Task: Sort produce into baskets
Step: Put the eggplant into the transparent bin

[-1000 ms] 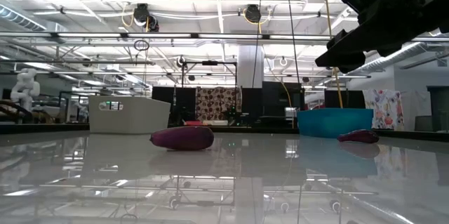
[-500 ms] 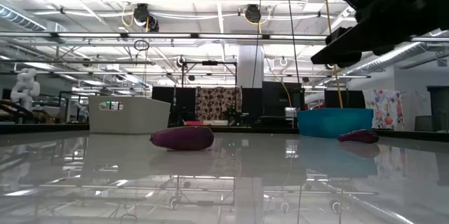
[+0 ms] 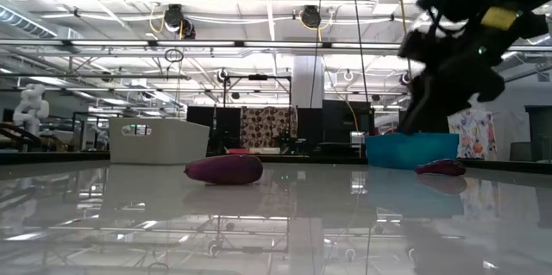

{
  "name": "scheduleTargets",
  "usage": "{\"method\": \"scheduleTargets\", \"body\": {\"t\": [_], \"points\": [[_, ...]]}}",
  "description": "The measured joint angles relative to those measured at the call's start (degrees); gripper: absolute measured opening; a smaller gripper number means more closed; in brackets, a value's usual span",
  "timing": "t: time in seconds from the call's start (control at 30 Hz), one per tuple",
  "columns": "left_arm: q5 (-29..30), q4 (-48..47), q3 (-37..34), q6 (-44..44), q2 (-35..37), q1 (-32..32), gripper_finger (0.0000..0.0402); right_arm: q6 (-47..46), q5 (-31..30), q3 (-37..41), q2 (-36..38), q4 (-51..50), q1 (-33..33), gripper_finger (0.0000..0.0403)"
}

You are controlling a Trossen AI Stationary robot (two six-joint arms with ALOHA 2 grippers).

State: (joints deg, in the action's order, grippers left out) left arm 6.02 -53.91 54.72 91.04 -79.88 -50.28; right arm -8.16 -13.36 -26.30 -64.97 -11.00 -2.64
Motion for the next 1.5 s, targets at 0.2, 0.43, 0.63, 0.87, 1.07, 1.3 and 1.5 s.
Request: {"method": "scheduleTargets", "body": {"t": [0.2, 0.43, 0.63, 0.87, 1.07, 1.3, 1.5], "points": [[11.78, 1.55, 0.00, -3.99, 0.02, 0.00, 0.0192, -8.38, 0.03, 0.02, -0.01, -8.20, 2.62, 0.0222], [20.80, 1.95, 0.00, -14.42, 0.02, 1.10, 0.0192, -14.92, 1.57, 1.75, -1.06, -9.50, 2.13, 0.0214], [27.36, 1.92, 0.00, -21.90, 0.07, 2.71, 0.0192, -17.16, 1.93, 2.84, -3.88, -9.09, 2.13, 0.0202], [27.40, 1.82, 0.00, -24.47, 0.07, 4.47, 0.0192, -17.33, 3.29, 2.66, -5.44, -8.09, 2.15, 0.0127], [27.59, 1.79, 0.00, -24.47, 0.07, 4.52, 0.0192, -15.94, 6.32, 1.86, -5.60, -6.38, 2.15, 0.0031], [30.56, 1.84, 0.00, -26.98, 0.07, 4.65, 0.0192, -10.96, 14.59, -0.45, -6.20, 12.58, -2.12, 0.0015], [32.50, 0.04, -0.02, -27.54, 0.43, 7.35, 0.0192, -4.54, 15.06, -4.48, -11.88, 29.15, -7.56, 0.0033]]}}
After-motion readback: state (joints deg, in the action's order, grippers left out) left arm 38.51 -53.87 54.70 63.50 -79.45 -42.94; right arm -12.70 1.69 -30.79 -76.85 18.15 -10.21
